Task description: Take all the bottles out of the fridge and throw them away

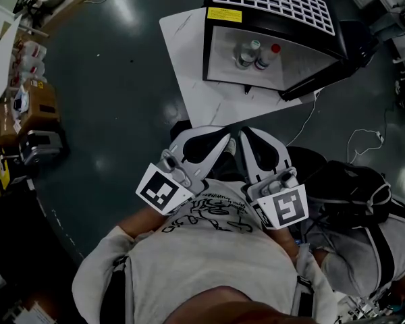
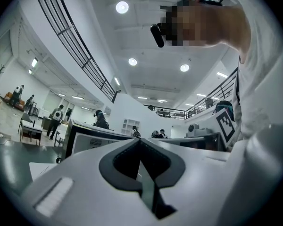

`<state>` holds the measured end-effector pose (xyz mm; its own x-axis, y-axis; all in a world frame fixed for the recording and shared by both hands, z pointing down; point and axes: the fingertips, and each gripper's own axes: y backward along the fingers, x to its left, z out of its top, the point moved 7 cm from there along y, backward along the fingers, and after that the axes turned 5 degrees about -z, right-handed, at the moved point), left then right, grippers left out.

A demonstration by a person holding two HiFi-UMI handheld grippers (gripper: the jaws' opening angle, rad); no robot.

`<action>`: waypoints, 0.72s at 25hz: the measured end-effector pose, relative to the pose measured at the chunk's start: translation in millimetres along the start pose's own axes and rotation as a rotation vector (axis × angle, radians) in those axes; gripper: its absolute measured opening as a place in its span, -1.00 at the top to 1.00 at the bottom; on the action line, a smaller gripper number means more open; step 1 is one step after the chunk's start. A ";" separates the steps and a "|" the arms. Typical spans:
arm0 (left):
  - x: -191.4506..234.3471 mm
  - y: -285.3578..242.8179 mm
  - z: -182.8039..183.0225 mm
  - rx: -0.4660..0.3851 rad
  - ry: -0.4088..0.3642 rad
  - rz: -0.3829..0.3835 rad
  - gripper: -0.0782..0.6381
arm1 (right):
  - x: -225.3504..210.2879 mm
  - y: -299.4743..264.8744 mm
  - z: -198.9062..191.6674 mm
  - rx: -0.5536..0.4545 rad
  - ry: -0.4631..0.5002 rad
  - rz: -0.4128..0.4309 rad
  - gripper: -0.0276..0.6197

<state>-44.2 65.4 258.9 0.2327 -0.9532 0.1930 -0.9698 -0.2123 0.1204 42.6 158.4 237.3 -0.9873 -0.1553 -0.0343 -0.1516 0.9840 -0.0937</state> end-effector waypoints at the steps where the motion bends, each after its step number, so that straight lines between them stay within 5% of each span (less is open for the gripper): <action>1: 0.8 0.0 0.2 0.007 0.009 0.002 0.76 | -0.2 -1.4 0.5 -0.001 0.001 0.001 0.89; 18: 25.0 -38.3 4.1 -0.015 -0.005 0.011 0.76 | -40.1 -23.7 5.0 -0.008 -0.004 0.009 0.89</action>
<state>-1.6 48.9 255.1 0.2215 -0.9565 0.1898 -0.9711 -0.1986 0.1324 86.0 140.9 235.9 -0.9884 -0.1467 -0.0394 -0.1430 0.9861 -0.0850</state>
